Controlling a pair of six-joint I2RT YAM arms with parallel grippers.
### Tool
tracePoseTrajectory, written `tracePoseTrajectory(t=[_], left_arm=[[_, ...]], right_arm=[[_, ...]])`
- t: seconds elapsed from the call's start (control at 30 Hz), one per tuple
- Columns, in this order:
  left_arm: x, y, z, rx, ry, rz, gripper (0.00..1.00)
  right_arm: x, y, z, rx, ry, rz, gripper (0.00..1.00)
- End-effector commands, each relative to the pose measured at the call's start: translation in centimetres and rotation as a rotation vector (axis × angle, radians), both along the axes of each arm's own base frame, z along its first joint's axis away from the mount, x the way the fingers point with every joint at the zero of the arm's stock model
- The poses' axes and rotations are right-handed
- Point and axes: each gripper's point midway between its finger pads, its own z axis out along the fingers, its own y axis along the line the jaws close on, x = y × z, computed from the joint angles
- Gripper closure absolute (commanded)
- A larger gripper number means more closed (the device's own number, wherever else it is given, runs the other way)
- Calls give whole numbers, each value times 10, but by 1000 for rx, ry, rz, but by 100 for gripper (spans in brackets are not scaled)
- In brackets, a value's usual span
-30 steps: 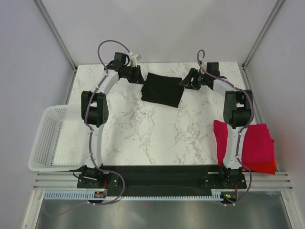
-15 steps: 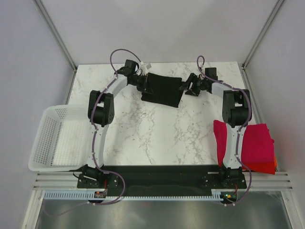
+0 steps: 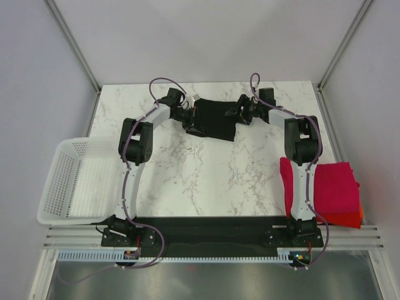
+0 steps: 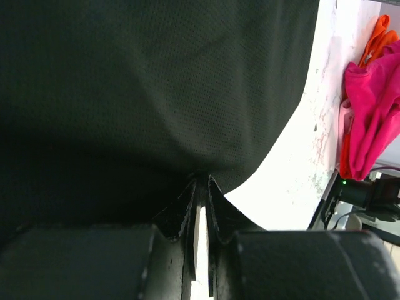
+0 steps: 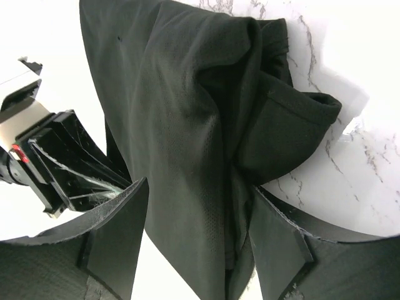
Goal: Fold and stack the t-shirts
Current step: Neatly place the folded tshirt to the corner
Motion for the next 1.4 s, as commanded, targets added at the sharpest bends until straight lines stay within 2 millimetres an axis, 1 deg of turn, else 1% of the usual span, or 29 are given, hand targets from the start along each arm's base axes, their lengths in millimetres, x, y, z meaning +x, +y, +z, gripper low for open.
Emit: tracePoseTrajectory(t=[0.0, 0.13, 0.23, 0.33, 0.43, 0.47, 0.5, 0.63, 0.67, 0.7, 0.73, 0.77, 0.8, 0.83, 0.87, 0.9, 0.93, 0.97, 1.0, 1.03, 1.07, 1.1, 1.13, 1.17, 1.2, 1.27, 1.3, 1.33, 1.37], left_arm=[[-8, -15, -5, -20, 34, -11, 87], [-14, -25, -9, -21, 47, -27, 88], [-19, -31, -10, -22, 51, -39, 88], [-25, -36, -9, -21, 49, -55, 89], [-31, -37, -8, -9, 48, -63, 89], [-35, -37, -10, 1, 52, -64, 89], [-36, -35, -8, 5, 46, -68, 89], [-43, -23, 10, 24, 20, -61, 85], [-41, -21, 37, 6, -27, -57, 84], [-40, -10, 43, 7, -31, -37, 79], [-39, -4, 57, 1, -53, -25, 78], [-39, 4, 80, -12, -88, -9, 78], [-32, 21, 92, -17, -106, 33, 77], [-29, 30, 101, -17, -121, 55, 77], [-22, 47, 117, -14, -160, 94, 77], [-18, 55, 123, -8, -185, 109, 77], [-14, 63, 129, -3, -210, 122, 77], [-8, 74, 141, 0, -248, 139, 77], [-4, 81, 144, 12, -283, 137, 77], [-1, 86, 145, 30, -298, 150, 77], [4, 94, 148, 36, -312, 162, 77], [6, 97, 149, 37, -314, 170, 77], [7, 98, 151, 30, -313, 172, 77], [8, 101, 154, 25, -311, 178, 77], [5, 101, 158, 20, -314, 177, 77], [0, 101, 163, 6, -310, 166, 77], [-5, 101, 164, 4, -298, 160, 77], [-10, 100, 171, -4, -309, 151, 77], [-14, 102, 169, -2, -296, 150, 77]], right_arm=[[-31, -5, -72, -77, 210, -34, 30], [-37, 0, -76, -71, 222, -18, 31], [-41, 4, -78, -70, 224, 0, 36], [-44, 7, -78, -66, 223, 16, 48], [-45, 7, -78, -63, 222, 25, 66], [-43, 7, -75, -62, 206, 36, 75], [-45, 10, -72, -52, 198, 56, 78], [-43, 15, -53, -48, 122, 151, 99], [-44, 14, -45, -73, 86, 200, 100], [-47, 14, -39, -81, 69, 236, 100], [-50, 12, -32, -95, 55, 267, 100], [-58, 9, -19, -119, 63, 303, 100], [-63, 4, -15, -157, 22, 360, 100], [-78, 0, -4, -176, 51, 394, 100], [-87, -3, 0, -191, 52, 419, 100], [-95, -8, 5, -216, 31, 456, 100], [-115, -12, 14, -231, 56, 474, 100], [-124, -16, 18, -243, 65, 483, 100], [-132, -21, 34, -278, 13, 507, 100], [-149, -30, 27, -316, 56, 511, 100], [-156, -36, 30, -351, 45, 513, 100], [-159, -43, 48, -395, -10, 511, 100], [-170, -51, 47, -427, 2, 512, 100], [-173, -61, 50, -483, -6, 498, 100], [-182, -67, 62, -509, -28, 500, 100], [-191, -81, 69, -580, -57, 519, 100], [-197, -85, 79, -610, -87, 522, 100], [-209, -91, 74, -628, -64, 546, 100], [-216, -95, 73, -642, -55, 555, 100]])
